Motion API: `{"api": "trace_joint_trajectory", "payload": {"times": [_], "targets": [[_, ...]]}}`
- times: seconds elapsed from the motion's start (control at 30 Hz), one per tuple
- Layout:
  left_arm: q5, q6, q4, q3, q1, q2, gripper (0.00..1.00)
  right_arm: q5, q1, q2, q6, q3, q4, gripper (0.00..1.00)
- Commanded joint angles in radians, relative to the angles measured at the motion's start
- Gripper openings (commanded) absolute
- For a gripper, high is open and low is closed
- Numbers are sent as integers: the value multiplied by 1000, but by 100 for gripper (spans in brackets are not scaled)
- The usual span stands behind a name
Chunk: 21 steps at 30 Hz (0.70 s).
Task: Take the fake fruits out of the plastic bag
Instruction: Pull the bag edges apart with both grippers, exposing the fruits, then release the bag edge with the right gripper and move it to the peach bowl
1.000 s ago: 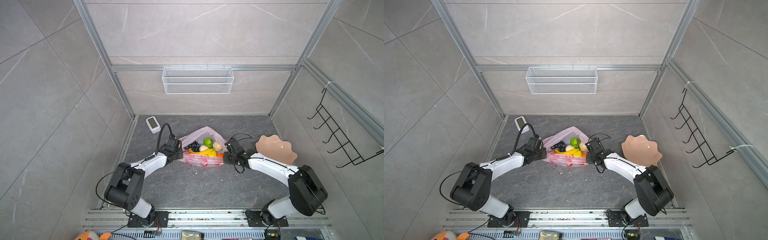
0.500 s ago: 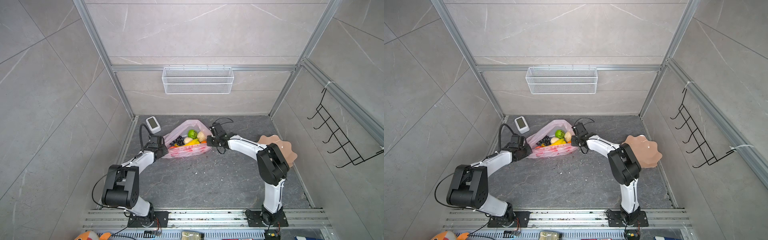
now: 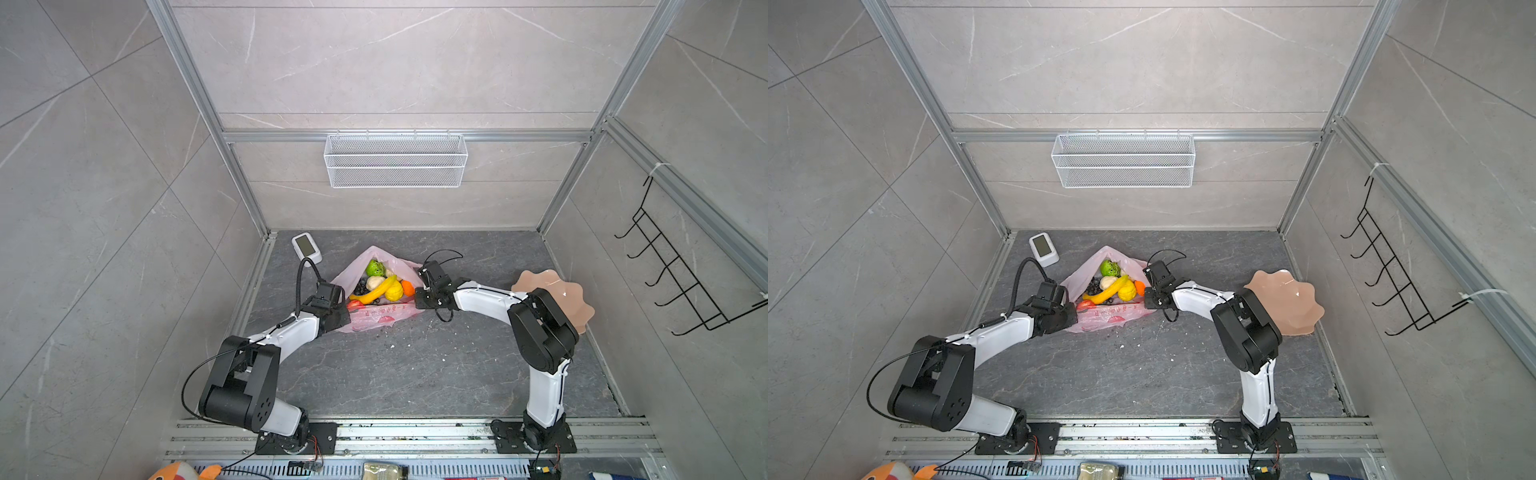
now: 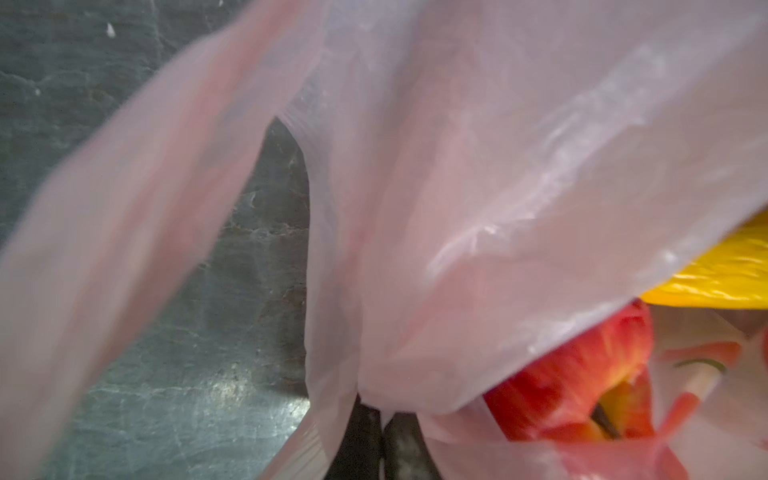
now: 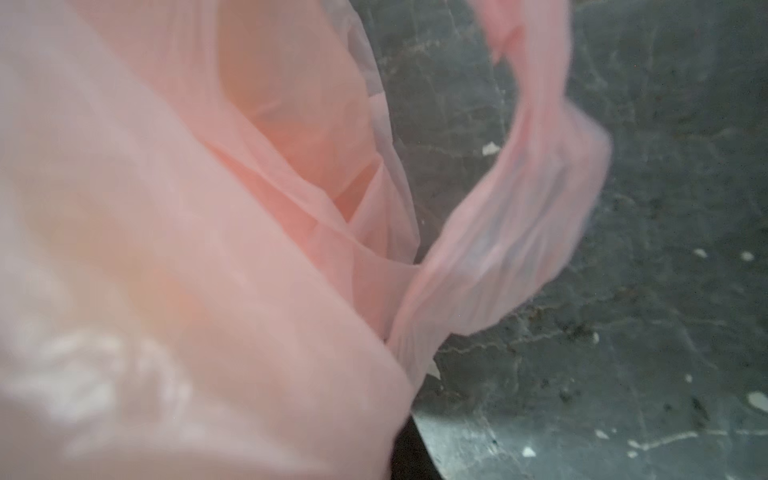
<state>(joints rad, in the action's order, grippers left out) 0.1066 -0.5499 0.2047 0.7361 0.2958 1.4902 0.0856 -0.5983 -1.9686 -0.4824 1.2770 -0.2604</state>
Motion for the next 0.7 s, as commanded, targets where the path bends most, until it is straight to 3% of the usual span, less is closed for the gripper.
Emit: {"api": "trace_joint_trajectory", "payload": {"times": [0.0, 0.1, 0.27, 0.43, 0.67], "targets": [[47, -14, 43, -6, -14, 33, 0, 93, 3, 19, -18, 0, -11, 20], [36, -31, 48, -7, -48, 53, 0, 116, 29, 8, -47, -2, -13, 20], [12, -21, -21, -44, -54, 0, 0, 42, 33, 7, -23, 24, 12, 25], [-23, 4, -79, -78, -54, -55, 0, 45, 15, 61, -11, 27, -11, 47], [-53, 35, -163, -97, 0, -107, 0, 14, 18, 250, -18, -39, -67, 77]]}}
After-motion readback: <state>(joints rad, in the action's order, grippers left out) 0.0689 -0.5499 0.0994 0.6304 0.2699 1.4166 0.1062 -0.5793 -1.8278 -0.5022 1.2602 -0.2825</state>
